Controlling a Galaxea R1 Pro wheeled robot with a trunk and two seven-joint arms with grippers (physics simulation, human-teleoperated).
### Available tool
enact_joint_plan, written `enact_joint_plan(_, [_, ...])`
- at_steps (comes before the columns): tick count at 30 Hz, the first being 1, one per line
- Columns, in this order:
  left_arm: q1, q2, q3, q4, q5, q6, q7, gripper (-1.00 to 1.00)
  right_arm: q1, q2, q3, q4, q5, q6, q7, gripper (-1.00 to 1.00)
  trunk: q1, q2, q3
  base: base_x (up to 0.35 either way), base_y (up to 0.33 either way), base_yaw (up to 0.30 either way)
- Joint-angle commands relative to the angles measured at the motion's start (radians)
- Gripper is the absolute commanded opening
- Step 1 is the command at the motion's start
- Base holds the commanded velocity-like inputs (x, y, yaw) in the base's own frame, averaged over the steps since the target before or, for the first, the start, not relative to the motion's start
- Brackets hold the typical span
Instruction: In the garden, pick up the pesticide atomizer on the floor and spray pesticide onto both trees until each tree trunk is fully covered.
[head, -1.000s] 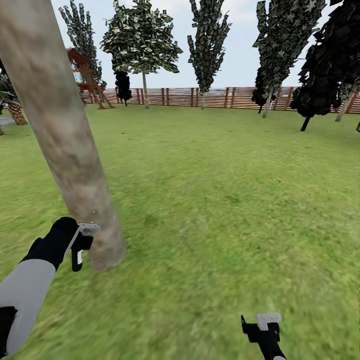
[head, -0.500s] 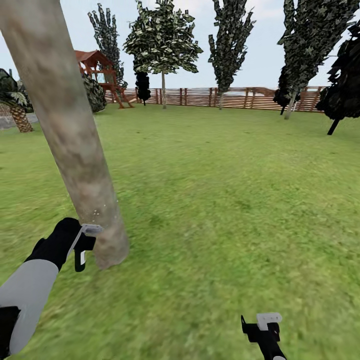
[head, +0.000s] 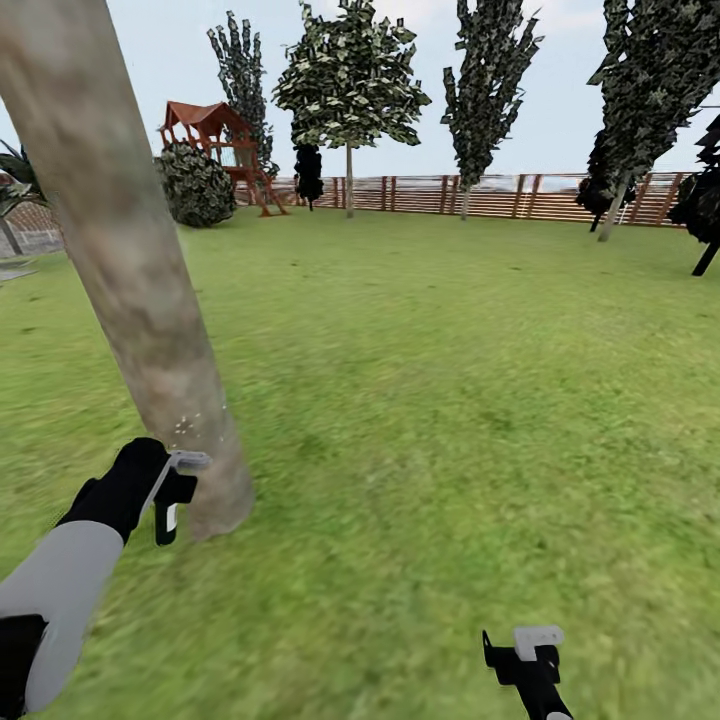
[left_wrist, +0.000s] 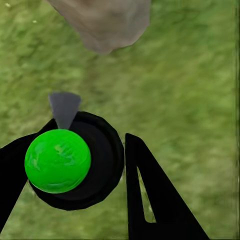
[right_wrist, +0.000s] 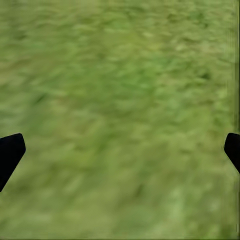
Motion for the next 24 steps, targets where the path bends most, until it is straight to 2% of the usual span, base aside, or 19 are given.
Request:
enact_joint_plan(1, [-0.001, -0.007, 0.003, -0.001, -0.017, 0.003, -0.009, -1.00, -0.001, 0.000, -0.008, 0.001, 0.011, -0.003, -0.003, 1.00, 0.000, 0.000, -0.001, 0.174, -0.230, 0.000])
enact_joint_plan(3, [-0.001, -0.008, 0.005, -0.001, -0.019, 0.002, -0.009, -1.00, -0.001, 0.000, -0.008, 0.001, 0.011, -0.003, -0.003, 1.00, 0.000, 0.000, -0.001, 0.171, -0.232, 0.000])
enact_joint_plan(6, [-0.001, 0.010, 0.014, 0.000, -0.021, 0.003, -0.008, -1.00, -0.001, 0.000, -0.008, 0.001, 0.011, -0.003, -0.003, 1.00, 0.000, 0.000, -0.001, 0.178, -0.233, 0.000])
enact_joint_plan(7, [-0.001, 0.025, 0.016, 0.000, -0.022, 0.004, -0.009, -1.00, -0.001, 0.000, -0.008, 0.001, 0.011, -0.002, -0.003, 1.00, 0.000, 0.000, -0.001, 0.182, -0.233, 0.000])
enact_joint_plan(8, [0.006, 0.053, 0.018, 0.000, -0.021, 0.004, -0.010, -1.00, -0.001, 0.000, -0.008, 0.001, 0.011, -0.003, -0.003, 1.00, 0.000, 0.000, -0.001, 0.183, -0.233, 0.000])
enact_joint_plan(11, [0.021, 0.066, 0.018, 0.000, -0.020, 0.001, -0.010, -1.00, -0.001, 0.000, -0.008, 0.001, 0.011, -0.002, -0.003, 1.00, 0.000, 0.000, -0.001, 0.184, -0.233, 0.073])
enact_joint_plan(13, [0.040, 0.052, 0.013, 0.000, -0.016, -0.002, -0.008, -1.00, -0.001, 0.000, -0.008, 0.001, 0.011, -0.002, -0.003, 1.00, 0.000, 0.000, -0.001, 0.184, -0.233, 0.229])
enact_joint_plan(15, [0.047, 0.012, 0.014, 0.000, -0.017, -0.004, -0.008, -1.00, -0.001, 0.000, -0.008, 0.001, 0.011, -0.002, -0.003, 1.00, 0.000, 0.000, -0.001, 0.204, -0.214, 0.267])
enact_joint_plan(17, [0.052, -0.010, 0.015, 0.000, -0.019, -0.004, -0.008, -1.00, -0.001, 0.000, -0.008, 0.001, 0.010, -0.003, -0.003, 1.00, 0.000, 0.000, -0.001, 0.211, -0.168, 0.275])
enact_joint_plan(18, [0.057, -0.009, 0.017, 0.000, -0.020, -0.005, -0.008, -1.00, -0.001, 0.000, -0.008, 0.001, 0.011, -0.003, -0.003, 1.00, 0.000, 0.000, -0.001, 0.108, -0.064, 0.277])
enact_joint_plan(21, [0.082, 0.015, 0.024, -0.002, -0.021, -0.005, -0.006, -1.00, -0.001, 0.000, -0.008, 0.001, 0.011, -0.002, -0.003, 1.00, 0.000, 0.000, -0.001, 0.034, -0.020, 0.278])
enact_joint_plan(23, [0.090, 0.056, 0.027, -0.002, -0.021, -0.005, -0.006, -1.00, -0.001, 0.000, -0.008, 0.001, 0.011, -0.003, -0.003, 1.00, 0.000, 0.000, -0.001, 0.007, -0.004, 0.278])
enact_joint_plan(24, [0.091, 0.068, 0.028, -0.001, -0.021, -0.005, -0.006, -1.00, -0.001, 0.001, -0.008, 0.001, 0.011, -0.002, -0.003, 1.00, 0.000, 0.000, -0.001, 0.002, -0.001, 0.278])
